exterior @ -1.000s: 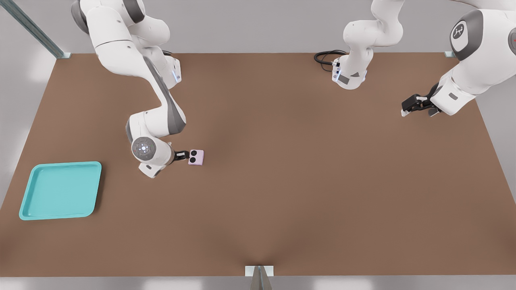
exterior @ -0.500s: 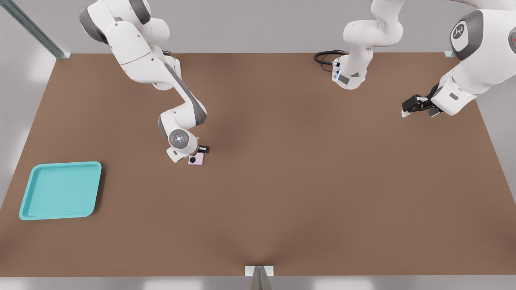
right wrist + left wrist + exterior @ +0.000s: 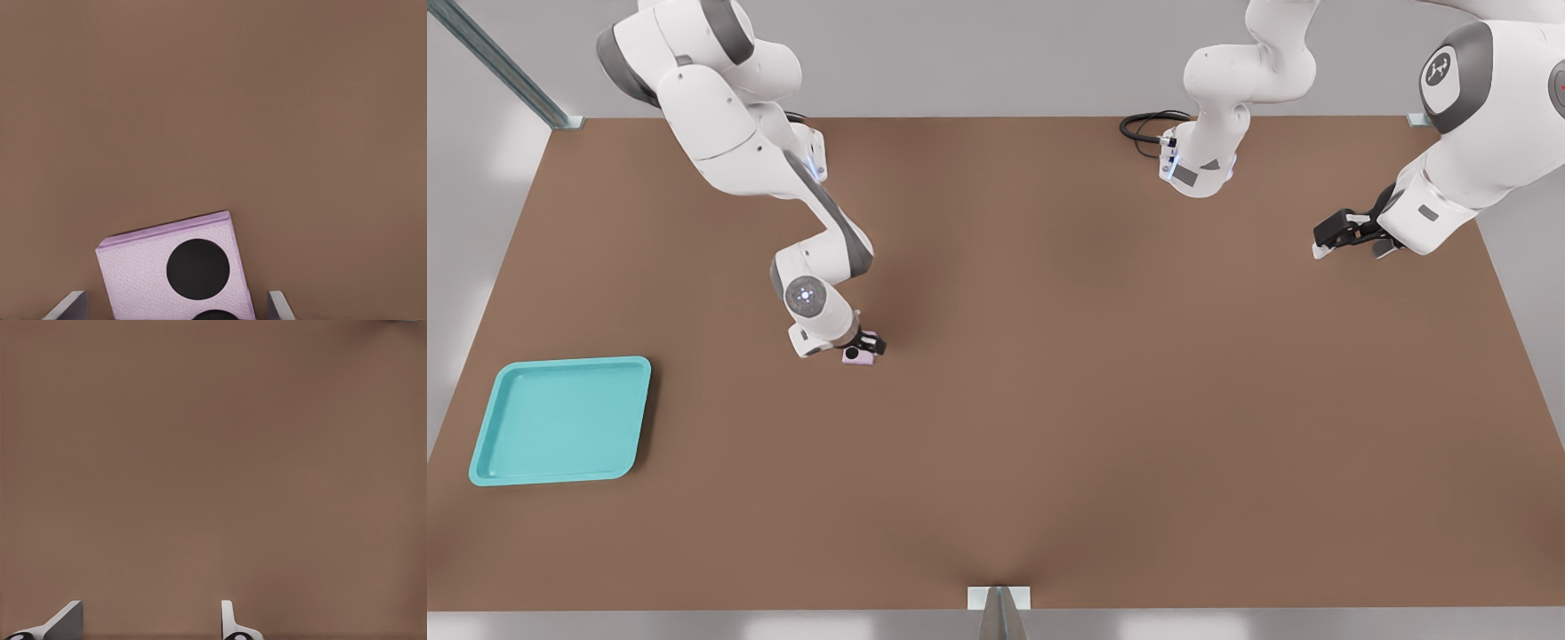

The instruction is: Keep left arm still and place phone on the tray with right arm

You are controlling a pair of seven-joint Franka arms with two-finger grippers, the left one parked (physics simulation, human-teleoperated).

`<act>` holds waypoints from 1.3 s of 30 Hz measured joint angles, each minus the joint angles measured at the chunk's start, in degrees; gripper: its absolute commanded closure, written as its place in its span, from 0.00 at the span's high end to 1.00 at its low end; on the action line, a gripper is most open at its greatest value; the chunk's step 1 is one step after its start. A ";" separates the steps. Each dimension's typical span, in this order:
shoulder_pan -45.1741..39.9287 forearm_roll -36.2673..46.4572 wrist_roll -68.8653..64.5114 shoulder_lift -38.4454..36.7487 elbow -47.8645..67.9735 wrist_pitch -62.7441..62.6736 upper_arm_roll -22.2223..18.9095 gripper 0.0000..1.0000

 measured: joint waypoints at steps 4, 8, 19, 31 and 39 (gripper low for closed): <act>0.07 -0.01 0.06 1.06 -0.10 0.72 0.00 1.00; -0.02 -0.07 -0.03 1.65 -0.14 1.09 0.00 1.00; -1.08 0.21 -0.73 -1.39 0.83 0.25 0.02 0.78; -33.77 -3.09 -16.04 1.80 16.47 -10.03 -0.69 0.79; -47.01 -4.01 -35.69 16.48 34.91 -12.19 -1.16 1.00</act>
